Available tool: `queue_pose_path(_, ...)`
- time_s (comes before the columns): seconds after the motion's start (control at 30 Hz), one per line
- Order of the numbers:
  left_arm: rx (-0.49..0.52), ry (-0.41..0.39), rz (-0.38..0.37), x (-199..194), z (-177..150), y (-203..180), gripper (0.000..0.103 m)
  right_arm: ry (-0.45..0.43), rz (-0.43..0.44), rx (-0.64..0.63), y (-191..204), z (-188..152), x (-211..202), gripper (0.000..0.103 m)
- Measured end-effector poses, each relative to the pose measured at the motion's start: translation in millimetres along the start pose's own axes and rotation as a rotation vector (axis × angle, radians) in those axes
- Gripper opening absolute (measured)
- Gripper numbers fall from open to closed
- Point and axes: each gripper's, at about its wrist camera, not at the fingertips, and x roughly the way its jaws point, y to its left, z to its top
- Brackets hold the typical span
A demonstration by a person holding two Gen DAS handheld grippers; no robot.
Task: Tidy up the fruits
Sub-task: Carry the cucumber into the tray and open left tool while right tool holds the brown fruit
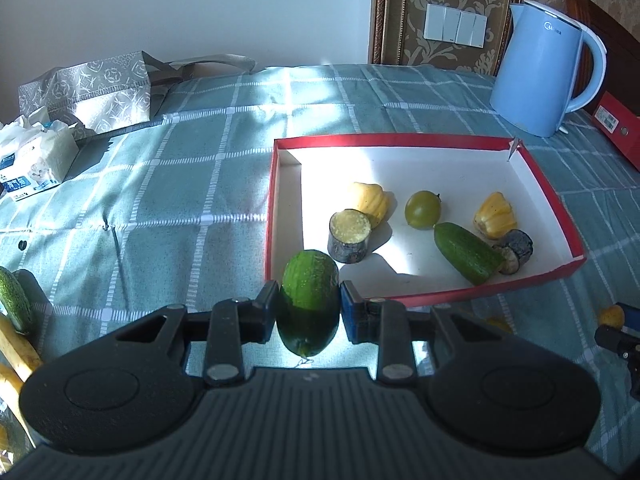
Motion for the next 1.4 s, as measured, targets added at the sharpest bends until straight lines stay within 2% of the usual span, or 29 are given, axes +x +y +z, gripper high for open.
queue_pose_path(0.43, 0.016, 0.004, -0.011, 29.9, 24.7, -15.6, 0.029, 0.016, -0.026, 0.036, -14.5, -4.3, -1.0, 0.029)
queue_pose_path(0.63, 0.025, -0.024, -0.006, 39.1, 41.5, -22.6, 0.029, 0.032, -0.045, 0.057, -23.4, -6.1, 2.5, 0.029)
queue_pose_path(0.73, 0.006, -0.037, -0.021, 40.9, 48.5, -22.3, 0.029, 0.039, -0.051, 0.064, -25.8, -7.0, 4.0, 0.029)
queue_pose_path(0.93, 0.034, -0.052, -0.041, 44.1, 59.2, -31.6, 0.029, 0.051, -0.057, 0.076, -29.4, -7.4, 8.6, 0.029)
queue_pose_path(1.1, 0.067, -0.044, -0.082, 49.0, 57.2, -42.3, 0.029, 0.056, -0.053, 0.086, -30.2, -7.4, 11.9, 0.029)
queue_pose_path(1.2, 0.107, -0.051, -0.086, 52.5, 55.0, -50.3, 0.029, 0.059, -0.051, 0.088, -30.1, -7.8, 13.0, 0.028)
queue_pose_path(1.4, 0.113, -0.051, -0.085, 56.0, 58.4, -56.6, 0.029, 0.06, -0.05, 0.086, -29.9, -7.8, 13.2, 0.028)
